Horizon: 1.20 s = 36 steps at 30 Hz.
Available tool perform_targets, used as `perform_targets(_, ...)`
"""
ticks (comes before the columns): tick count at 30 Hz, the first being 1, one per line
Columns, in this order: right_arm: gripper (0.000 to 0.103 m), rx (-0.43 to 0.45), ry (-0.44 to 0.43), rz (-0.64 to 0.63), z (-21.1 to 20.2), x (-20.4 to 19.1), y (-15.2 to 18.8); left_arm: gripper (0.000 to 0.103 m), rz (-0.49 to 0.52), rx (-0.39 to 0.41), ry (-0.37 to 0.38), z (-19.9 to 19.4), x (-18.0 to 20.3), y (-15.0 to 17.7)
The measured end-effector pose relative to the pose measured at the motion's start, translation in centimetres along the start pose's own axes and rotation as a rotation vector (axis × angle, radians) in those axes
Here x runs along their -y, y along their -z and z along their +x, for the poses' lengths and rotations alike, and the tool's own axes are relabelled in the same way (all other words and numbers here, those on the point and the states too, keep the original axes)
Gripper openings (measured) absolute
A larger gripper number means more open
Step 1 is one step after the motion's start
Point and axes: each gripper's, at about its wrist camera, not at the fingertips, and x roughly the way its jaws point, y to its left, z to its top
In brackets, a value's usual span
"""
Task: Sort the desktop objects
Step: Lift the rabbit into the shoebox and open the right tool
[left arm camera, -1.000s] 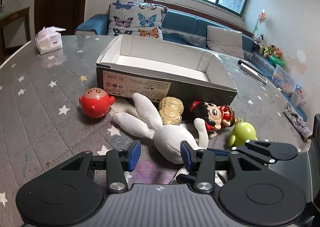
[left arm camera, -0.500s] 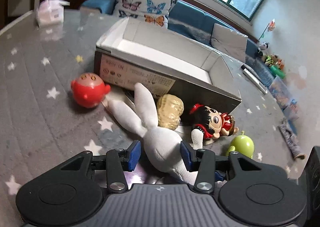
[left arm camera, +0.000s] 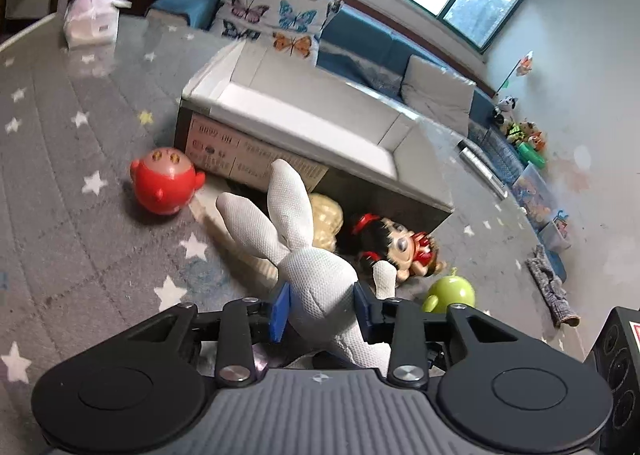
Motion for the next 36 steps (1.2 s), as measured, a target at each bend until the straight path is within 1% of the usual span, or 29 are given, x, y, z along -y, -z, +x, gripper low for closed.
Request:
perform_targets(6,0.028,0.091,0.031,-0.033,-2.2,0.4,-2.1,0.037,0.039,0.088,0.032,-2.0,2.0,-2.0)
perform_targets(8,0.028,0.114,0.050,-0.046,-2.5,1.0,-3.1,0.037,0.054,0.112,0.041,-1.9,2.8,-3.1)
perform_targets(13,0.028,0.158,0.103,-0.071,-2.8,2.9,-6.0,0.037,0.086,0.160,0.066,-0.7,4.8,-6.3)
perform_targets(17,0.028,0.172,0.144,-0.084,-2.0,4.9,-8.1,0.037,0.090,0.182,0.088,1.1,5.7,-8.9)
perform_targets(23,0.028,0.145,0.196,-0.104,0.7,7.7,-10.5,0.037,0.079,0.169,0.099,5.2,5.7,-12.3)
perform_targets(26,0.028,0.115,0.220,-0.107,2.6,9.1,-11.0,0.037,0.059,0.150,0.103,7.1,5.2,-13.2)
perform_targets(32,0.029,0.057,0.259,-0.111,5.7,10.4,-10.7,0.036,0.040,0.102,0.093,9.9,4.7,-13.4)
perform_targets(34,0.032,0.047,0.276,-0.101,6.3,10.7,-10.5,0.037,0.045,0.095,0.082,10.3,4.6,-13.1)
perform_targets(36,0.032,0.048,0.277,-0.083,6.3,10.9,-10.2,0.037,0.055,0.097,0.073,10.4,4.6,-12.9)
